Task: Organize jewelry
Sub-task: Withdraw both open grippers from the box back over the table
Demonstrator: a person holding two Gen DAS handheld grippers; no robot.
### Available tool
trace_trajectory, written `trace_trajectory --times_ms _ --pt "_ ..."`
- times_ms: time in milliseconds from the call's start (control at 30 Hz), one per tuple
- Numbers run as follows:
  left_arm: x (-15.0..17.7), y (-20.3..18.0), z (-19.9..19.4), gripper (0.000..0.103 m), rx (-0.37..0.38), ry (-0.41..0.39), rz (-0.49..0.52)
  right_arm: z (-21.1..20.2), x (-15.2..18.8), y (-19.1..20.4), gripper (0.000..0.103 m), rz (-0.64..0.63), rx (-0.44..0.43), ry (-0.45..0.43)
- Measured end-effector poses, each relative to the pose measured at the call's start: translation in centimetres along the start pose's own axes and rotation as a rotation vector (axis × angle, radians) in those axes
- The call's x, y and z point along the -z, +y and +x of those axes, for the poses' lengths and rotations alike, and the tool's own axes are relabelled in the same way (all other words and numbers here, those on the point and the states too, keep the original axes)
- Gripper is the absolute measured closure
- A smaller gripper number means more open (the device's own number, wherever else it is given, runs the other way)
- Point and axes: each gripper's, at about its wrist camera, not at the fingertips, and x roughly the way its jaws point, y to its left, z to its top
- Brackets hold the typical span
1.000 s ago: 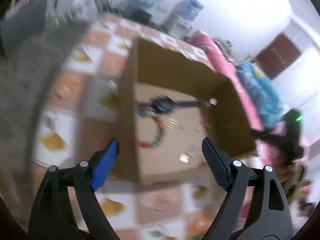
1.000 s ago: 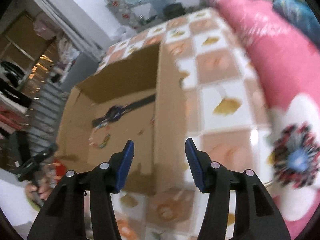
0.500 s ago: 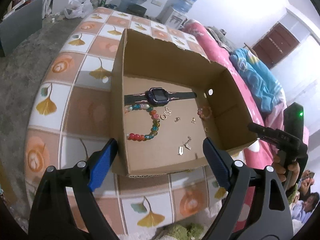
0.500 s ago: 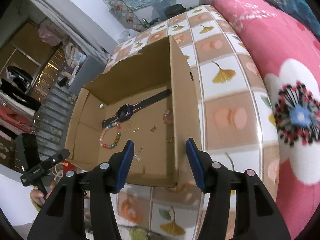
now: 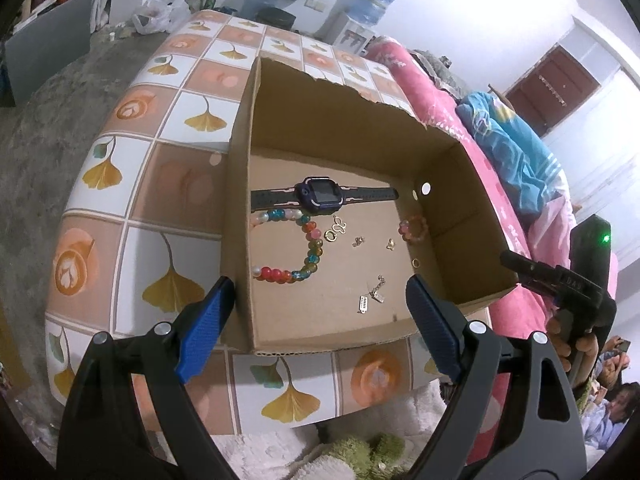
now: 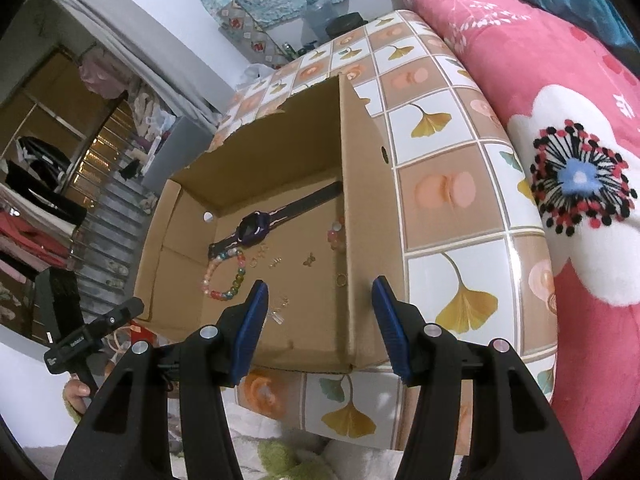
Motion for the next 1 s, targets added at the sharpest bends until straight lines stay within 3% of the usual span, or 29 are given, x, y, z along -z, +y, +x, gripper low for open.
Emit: trace_trajectory --times_ms 167,233,400,567,733,800,1000 --pt "0.3 -0.2 -0.7 0.019 -0.023 -0.05 0.017 -0.7 0.4 -0.5 0.048 0.019 -0.013 -0.041" --pt "0.8 -0.5 -1.7 0.019 -0.057 -0.107 0.045 -1.7 1.1 -0.6 0.039 0.015 0.054 -0.096" --pt "3.0 -2.2 -4.5 0.011 -0.106 -0.248 0.154 -4.1 3.8 -0.6 0.03 0.005 0.178 -0.207" --pt "4.7 -3.8 -5.6 0.008 -0.115 -0.266 0.199 -6.3 7.9 1.1 0.017 -0.076 0.351 -0.294" --pt "6.0 -5.3 -5.9 0.008 -0.272 -0.31 0.186 -7.1 11.1 3.1 0.007 -0.176 0.434 -0.346" --pt "6.5 -6.1 -5.3 0.008 -0.332 -0.312 0.215 -6.8 12.0 3.9 0.007 -0.211 0.457 -0.347" --pt "8.1 -7.9 -3.1 0.008 -0.374 -0.255 0.277 -4.0 13.5 6.0 0.007 -0.293 0.492 -0.264"
